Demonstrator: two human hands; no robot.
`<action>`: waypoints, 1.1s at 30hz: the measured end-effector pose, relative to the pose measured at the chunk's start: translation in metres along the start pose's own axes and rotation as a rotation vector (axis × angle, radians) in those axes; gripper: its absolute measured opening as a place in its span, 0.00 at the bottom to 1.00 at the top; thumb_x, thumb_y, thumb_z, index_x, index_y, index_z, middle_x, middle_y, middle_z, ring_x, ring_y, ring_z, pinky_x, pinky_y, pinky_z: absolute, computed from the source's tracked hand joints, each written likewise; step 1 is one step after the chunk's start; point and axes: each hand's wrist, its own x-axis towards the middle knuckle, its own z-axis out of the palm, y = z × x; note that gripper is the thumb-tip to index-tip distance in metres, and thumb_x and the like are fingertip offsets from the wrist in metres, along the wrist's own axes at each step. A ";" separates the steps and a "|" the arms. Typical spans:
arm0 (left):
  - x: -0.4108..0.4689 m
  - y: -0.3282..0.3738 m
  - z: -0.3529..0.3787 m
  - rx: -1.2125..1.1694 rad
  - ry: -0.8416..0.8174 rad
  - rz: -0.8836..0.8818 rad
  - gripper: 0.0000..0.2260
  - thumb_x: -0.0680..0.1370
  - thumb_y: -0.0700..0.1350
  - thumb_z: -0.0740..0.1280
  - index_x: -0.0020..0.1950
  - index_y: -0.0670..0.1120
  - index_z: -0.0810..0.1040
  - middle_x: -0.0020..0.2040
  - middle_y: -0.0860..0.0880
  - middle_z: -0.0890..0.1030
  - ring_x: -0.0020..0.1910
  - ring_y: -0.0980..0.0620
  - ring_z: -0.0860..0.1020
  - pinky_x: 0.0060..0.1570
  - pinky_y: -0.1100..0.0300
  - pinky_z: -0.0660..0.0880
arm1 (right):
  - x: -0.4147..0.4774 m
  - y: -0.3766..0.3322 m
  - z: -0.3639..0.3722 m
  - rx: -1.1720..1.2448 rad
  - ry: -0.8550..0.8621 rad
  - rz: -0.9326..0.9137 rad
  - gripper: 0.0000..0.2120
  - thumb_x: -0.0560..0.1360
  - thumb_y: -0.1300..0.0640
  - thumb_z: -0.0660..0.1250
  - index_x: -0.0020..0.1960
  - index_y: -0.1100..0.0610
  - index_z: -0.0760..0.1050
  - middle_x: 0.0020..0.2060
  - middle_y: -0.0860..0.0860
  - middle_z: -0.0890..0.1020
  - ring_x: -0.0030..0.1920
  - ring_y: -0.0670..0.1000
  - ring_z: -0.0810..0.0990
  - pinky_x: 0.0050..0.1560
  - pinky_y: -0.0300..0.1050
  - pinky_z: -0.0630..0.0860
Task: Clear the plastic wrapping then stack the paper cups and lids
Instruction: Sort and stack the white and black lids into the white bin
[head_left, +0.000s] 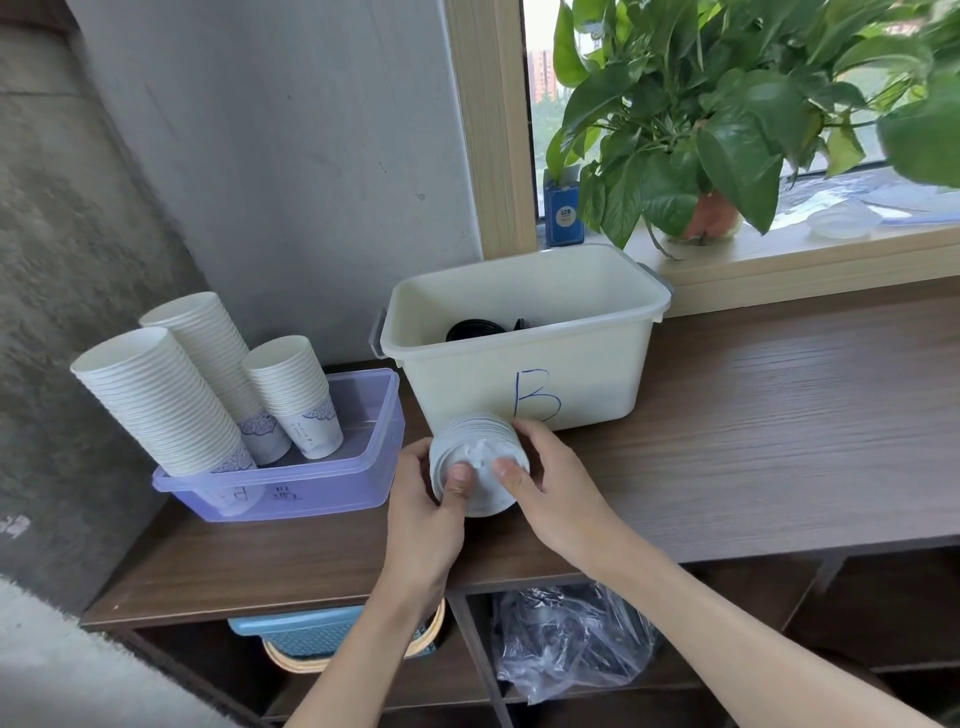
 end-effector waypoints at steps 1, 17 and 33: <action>0.000 0.000 0.000 0.020 -0.014 0.014 0.26 0.73 0.59 0.67 0.66 0.47 0.71 0.61 0.51 0.79 0.57 0.58 0.78 0.58 0.61 0.75 | 0.000 0.001 0.000 -0.005 0.013 -0.007 0.17 0.78 0.54 0.65 0.67 0.52 0.70 0.59 0.46 0.78 0.60 0.42 0.76 0.62 0.44 0.73; -0.003 0.006 0.001 -0.001 -0.022 0.037 0.12 0.81 0.40 0.65 0.64 0.51 0.75 0.58 0.50 0.81 0.58 0.52 0.79 0.59 0.59 0.75 | -0.001 -0.001 0.001 -0.025 -0.036 -0.047 0.17 0.77 0.51 0.65 0.65 0.53 0.74 0.56 0.44 0.81 0.58 0.42 0.77 0.61 0.45 0.73; -0.003 0.005 0.000 -0.112 0.053 -0.018 0.12 0.77 0.52 0.64 0.59 0.52 0.72 0.57 0.46 0.79 0.54 0.54 0.78 0.60 0.53 0.74 | 0.000 -0.001 0.003 -0.007 -0.079 -0.030 0.16 0.78 0.53 0.65 0.66 0.50 0.71 0.55 0.44 0.81 0.56 0.42 0.79 0.58 0.40 0.75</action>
